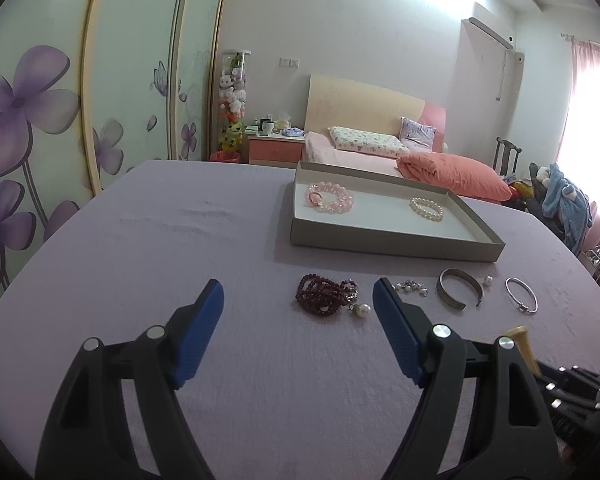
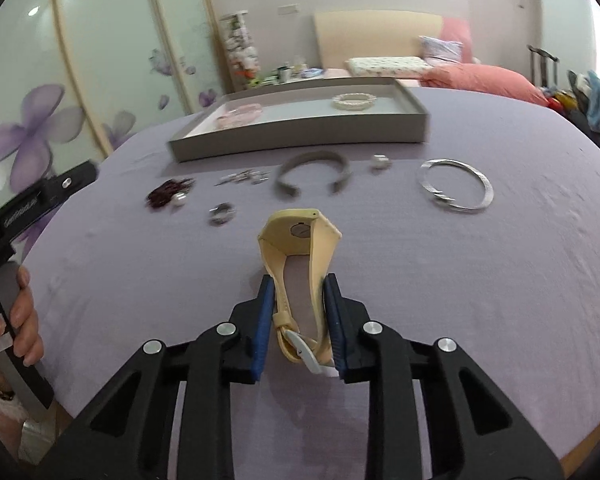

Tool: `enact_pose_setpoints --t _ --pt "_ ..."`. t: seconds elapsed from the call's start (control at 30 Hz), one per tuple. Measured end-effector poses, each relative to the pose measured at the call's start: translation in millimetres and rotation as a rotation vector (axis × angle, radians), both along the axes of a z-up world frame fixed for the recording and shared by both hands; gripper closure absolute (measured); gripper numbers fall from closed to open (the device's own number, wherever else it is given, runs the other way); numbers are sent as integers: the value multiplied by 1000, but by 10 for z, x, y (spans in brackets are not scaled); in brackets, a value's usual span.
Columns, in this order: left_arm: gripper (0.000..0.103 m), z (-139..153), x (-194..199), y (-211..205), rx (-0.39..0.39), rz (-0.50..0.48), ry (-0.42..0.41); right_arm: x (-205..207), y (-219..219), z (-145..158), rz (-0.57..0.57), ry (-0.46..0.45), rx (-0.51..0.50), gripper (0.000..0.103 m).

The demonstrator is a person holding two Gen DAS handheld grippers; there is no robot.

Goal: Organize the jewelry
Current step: 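Grasp the yellow watch band with the right tool, then grasp the dark red beaded necklace with the left tool while the right tool holds the watch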

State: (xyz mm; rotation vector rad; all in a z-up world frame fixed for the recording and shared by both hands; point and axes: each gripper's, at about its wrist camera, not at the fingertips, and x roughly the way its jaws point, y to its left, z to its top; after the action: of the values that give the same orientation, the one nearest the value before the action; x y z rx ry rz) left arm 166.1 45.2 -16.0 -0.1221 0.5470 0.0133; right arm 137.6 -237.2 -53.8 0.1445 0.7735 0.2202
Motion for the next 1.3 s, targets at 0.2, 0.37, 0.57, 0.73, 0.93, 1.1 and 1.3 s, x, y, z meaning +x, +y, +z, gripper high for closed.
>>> enact_pose_setpoints --t 0.2,0.37,0.57,0.73,0.93,1.1,1.3 --pt "27 -44 115 -45 7 -11 34 70 -521 -5 -135 30 26 77" --pt "25 -118 260 -105 21 -26 86 102 -534 -13 -123 36 25 65" --pt "24 -178 382 -130 18 -28 122 172 -515 -47 -108 55 41 56" --pt "24 -217 471 -124 15 -29 150 181 -552 -27 -95 65 87 46" --pt "24 -248 536 -127 22 -29 173 193 -464 -43 -91 49 20 44" --pt "24 -274 577 -158 46 -34 195 186 -563 -52 -126 45 19 73" --pt "25 -352 706 -225 118 -45 264 189 -597 -54 -137 34 7 73"
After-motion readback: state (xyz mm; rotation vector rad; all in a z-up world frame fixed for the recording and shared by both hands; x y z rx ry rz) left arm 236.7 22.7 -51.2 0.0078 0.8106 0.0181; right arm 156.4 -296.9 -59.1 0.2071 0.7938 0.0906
